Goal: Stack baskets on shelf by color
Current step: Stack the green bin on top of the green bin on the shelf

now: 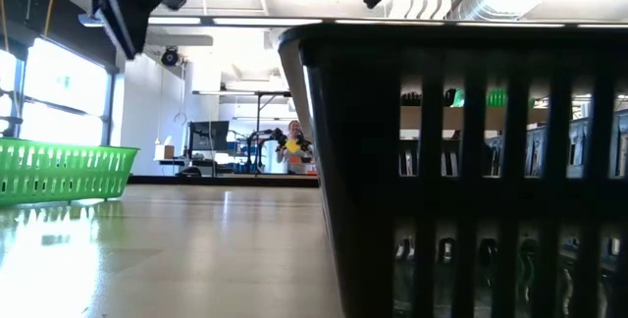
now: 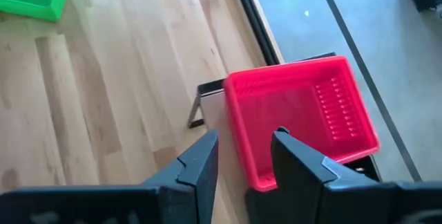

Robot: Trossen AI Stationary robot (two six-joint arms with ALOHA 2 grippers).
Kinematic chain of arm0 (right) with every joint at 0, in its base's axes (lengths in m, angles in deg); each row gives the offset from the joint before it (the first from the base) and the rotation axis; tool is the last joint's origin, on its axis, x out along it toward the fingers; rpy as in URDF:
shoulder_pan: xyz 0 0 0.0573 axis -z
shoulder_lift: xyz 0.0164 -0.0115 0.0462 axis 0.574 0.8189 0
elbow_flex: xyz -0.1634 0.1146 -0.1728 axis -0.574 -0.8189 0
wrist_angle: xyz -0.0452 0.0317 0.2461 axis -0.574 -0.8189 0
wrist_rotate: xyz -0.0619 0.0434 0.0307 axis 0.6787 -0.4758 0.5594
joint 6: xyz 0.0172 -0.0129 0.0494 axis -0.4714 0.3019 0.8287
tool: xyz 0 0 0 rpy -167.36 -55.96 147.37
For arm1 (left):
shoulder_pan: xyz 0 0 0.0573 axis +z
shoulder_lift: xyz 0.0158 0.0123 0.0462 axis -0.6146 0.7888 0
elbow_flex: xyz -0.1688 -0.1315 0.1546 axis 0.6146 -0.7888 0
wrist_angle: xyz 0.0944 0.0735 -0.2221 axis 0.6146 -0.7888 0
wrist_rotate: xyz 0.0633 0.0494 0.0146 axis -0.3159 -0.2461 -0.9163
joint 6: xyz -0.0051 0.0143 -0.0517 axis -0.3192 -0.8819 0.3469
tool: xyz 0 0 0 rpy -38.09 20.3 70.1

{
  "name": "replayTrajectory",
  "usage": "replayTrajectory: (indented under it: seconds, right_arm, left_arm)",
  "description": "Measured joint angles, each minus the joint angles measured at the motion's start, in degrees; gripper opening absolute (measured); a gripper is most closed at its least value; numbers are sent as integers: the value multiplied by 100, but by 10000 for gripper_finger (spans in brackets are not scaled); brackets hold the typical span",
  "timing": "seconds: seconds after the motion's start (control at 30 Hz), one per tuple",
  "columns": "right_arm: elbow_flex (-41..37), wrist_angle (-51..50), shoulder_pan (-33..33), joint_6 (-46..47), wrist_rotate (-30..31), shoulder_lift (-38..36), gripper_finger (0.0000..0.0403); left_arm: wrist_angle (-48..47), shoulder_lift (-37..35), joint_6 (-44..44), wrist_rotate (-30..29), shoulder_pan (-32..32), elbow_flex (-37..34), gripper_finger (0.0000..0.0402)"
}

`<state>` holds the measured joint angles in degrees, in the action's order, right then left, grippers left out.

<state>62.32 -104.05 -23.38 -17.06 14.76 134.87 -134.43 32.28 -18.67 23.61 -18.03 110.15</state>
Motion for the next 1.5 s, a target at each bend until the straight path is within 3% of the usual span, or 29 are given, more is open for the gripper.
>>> replayTrajectory:
  seconds: [0.5,0.83,1.13,1.5]
  right_arm:
    - [0,-168,-270,-144,22,0,119]
    - [0,-466,-270,-343,0,0,119]
    - [-2,-465,-270,-402,-3,0,119]
    - [-2,-529,-270,-363,-33,0,119]
  left_arm:
    - [465,-26,1694,313,-570,-1838,158]
    - [854,-24,2560,447,-894,-2629,158]
    - [1422,-12,2869,480,-1031,-3057,158]
    - [1424,379,2971,401,-1001,-3023,158]
